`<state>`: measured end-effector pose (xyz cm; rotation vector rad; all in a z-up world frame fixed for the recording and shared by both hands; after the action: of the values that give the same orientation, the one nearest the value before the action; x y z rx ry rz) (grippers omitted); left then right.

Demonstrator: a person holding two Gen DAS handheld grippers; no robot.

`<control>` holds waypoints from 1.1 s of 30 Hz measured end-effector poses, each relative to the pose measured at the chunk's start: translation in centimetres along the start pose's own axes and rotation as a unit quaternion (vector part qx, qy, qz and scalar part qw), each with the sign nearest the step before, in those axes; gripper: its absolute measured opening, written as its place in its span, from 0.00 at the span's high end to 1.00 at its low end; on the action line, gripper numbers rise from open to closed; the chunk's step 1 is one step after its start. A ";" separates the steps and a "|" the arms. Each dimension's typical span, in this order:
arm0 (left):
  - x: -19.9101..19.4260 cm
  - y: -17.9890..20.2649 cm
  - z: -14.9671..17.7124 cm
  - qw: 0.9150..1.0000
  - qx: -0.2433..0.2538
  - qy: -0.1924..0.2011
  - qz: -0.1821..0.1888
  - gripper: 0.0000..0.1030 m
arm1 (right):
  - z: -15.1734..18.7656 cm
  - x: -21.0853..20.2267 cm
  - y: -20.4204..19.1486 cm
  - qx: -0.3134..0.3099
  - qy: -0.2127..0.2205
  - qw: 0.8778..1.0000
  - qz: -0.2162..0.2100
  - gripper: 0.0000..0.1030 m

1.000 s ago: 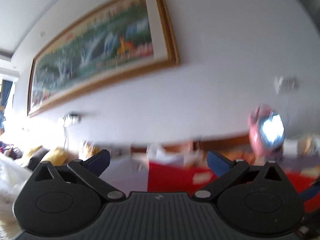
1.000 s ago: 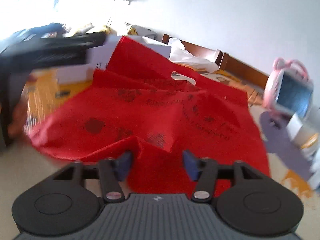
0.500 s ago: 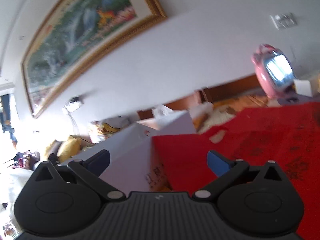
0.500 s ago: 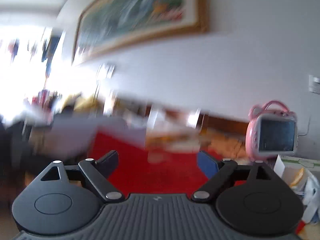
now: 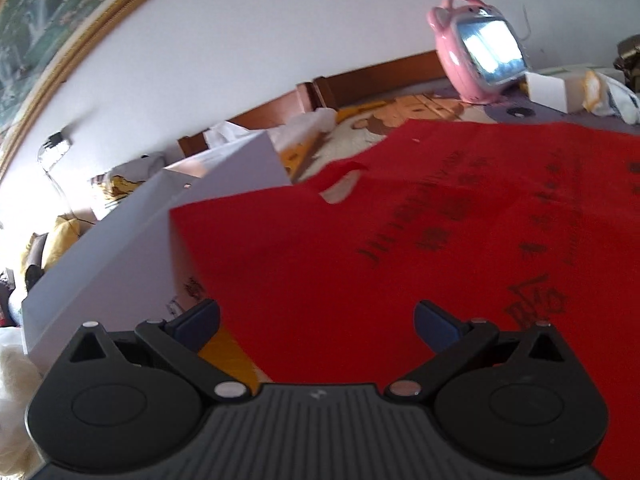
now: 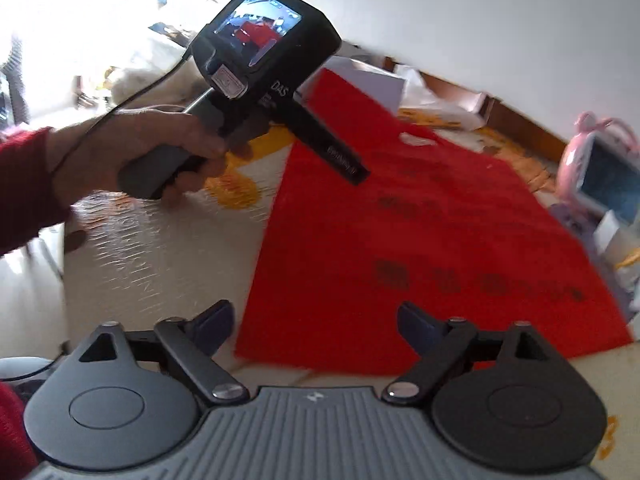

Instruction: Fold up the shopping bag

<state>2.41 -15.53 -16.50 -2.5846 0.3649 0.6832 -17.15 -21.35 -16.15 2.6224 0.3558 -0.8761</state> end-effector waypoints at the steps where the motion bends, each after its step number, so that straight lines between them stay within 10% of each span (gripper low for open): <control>1: -0.2 0.0 0.0 1.000 0.000 0.005 0.003 0.01 | -0.2 0.4 -0.3 -0.002 -0.001 1.000 0.018 0.00; 12: 0.3 -0.1 0.3 0.999 0.007 -0.005 0.048 0.01 | -0.7 2.2 0.0 0.091 -0.026 0.995 0.041 0.01; 21: 0.2 -2.4 0.8 0.999 -0.001 -0.010 0.045 0.01 | -0.6 2.0 3.1 0.078 -0.029 0.993 0.085 0.79; 31: 0.3 2.0 -0.8 0.992 0.022 -0.024 0.123 0.00 | 3.2 -1.7 10.2 0.144 0.013 0.977 0.154 0.76; 33: -0.1 3.5 -1.2 0.992 0.045 -0.013 0.118 0.01 | 3.7 -2.4 10.4 0.159 0.021 0.976 0.151 0.56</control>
<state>1.53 -19.14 -16.70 -2.4682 0.6843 0.7600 -17.37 -32.60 -14.85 2.8805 -0.1880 -0.8313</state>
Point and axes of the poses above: each gripper's, at about its wrist camera, not at the fingertips, and x roughly the way its jaws point, y to its right, z to its underside, the point moved 3 cm from there along x, roughly the way its jaws point, and after that the axes turned 1 degree about -x, right-handed, at the moved point
